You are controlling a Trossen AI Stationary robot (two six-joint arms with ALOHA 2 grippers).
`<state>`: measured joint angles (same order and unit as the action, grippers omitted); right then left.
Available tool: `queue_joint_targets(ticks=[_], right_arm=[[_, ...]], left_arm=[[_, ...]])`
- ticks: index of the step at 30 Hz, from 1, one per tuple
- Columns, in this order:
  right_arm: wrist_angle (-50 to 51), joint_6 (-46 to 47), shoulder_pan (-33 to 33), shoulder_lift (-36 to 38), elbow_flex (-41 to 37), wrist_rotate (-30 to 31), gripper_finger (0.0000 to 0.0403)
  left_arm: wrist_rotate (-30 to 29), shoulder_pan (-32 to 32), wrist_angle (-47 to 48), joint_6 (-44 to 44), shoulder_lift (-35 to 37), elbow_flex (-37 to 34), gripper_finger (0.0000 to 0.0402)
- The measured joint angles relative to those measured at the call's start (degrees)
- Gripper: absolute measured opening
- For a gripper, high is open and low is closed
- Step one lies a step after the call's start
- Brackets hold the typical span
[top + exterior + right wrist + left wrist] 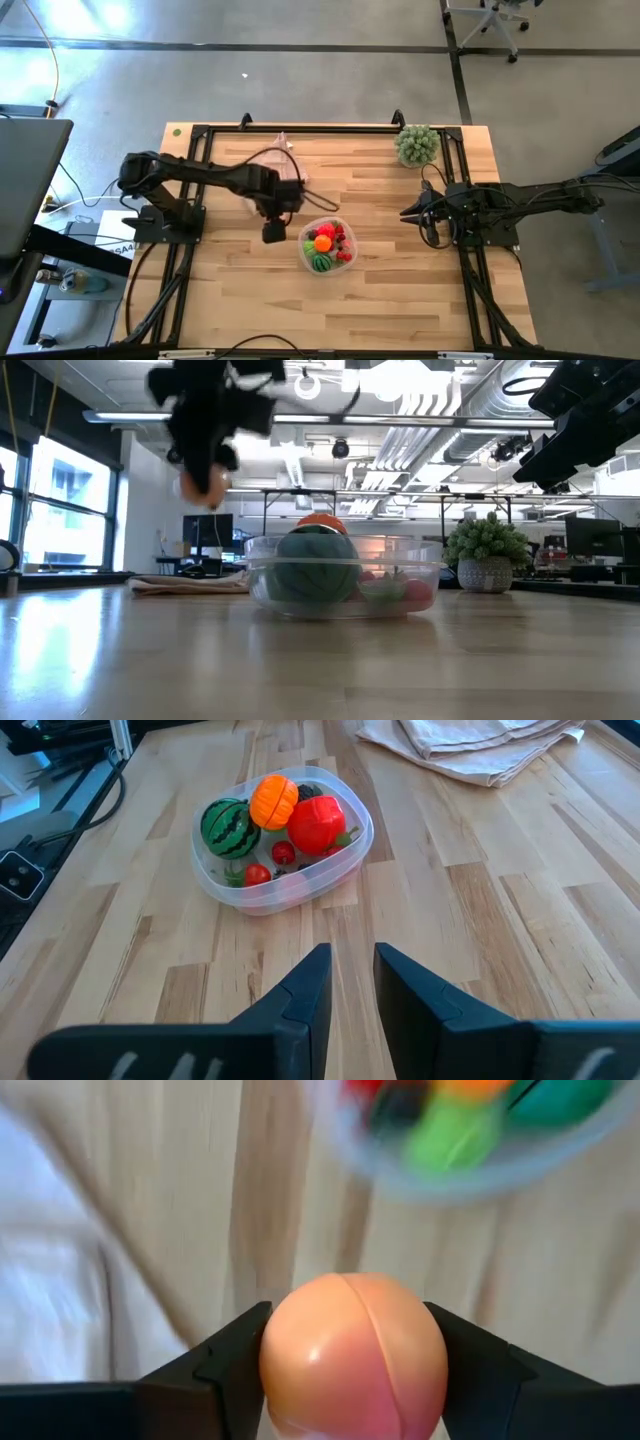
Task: Pick and placing Produce into tupperware
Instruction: Put the peach into the transparent bin
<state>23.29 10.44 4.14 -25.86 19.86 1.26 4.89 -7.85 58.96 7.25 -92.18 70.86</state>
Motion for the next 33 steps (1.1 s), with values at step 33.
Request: queue_joint_targets(ticks=[33], right_arm=[[-0.24,0.0,-0.02,-0.1,0.02,0.01,0.0068]], left_arm=[[5.15,7.41,-23.26,-19.92,-23.5,24.51,0.0212]])
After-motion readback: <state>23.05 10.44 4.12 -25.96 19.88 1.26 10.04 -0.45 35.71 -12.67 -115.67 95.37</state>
